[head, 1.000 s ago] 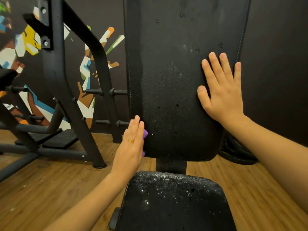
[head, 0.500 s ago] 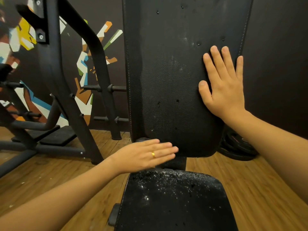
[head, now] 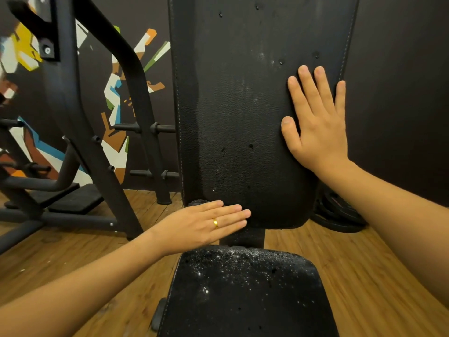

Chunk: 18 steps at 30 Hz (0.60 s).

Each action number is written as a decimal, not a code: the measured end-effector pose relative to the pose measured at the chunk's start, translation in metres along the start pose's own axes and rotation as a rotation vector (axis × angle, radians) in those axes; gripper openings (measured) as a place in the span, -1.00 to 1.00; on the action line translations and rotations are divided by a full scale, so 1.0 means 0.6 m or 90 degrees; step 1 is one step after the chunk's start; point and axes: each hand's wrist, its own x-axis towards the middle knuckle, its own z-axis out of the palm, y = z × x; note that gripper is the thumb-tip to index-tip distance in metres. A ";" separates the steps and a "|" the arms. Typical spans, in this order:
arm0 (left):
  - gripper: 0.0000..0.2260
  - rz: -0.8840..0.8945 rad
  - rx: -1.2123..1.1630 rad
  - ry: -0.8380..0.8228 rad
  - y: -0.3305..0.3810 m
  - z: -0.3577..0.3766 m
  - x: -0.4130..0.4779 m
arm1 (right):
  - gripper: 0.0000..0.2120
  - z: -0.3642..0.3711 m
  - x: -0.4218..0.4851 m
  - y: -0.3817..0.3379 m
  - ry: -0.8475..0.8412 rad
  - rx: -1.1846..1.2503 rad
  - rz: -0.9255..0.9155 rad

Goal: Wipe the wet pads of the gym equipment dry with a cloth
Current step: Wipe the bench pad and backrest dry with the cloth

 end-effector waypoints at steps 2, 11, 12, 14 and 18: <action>-0.46 0.002 -0.010 0.005 0.014 0.001 0.036 | -0.40 0.001 0.000 -0.001 0.002 -0.003 -0.001; -0.46 0.003 0.001 0.025 0.058 -0.006 0.145 | -0.40 0.002 0.000 0.001 0.006 0.004 -0.004; -0.46 -0.001 -0.001 0.024 0.052 -0.006 0.128 | -0.40 0.002 0.000 0.002 0.006 0.005 -0.004; -0.45 -0.007 -0.007 0.019 0.039 -0.004 0.089 | -0.40 0.002 0.000 0.001 0.004 0.002 -0.003; -0.43 -0.023 -0.004 0.009 0.029 0.003 0.056 | -0.40 0.000 -0.001 -0.001 0.006 0.000 0.001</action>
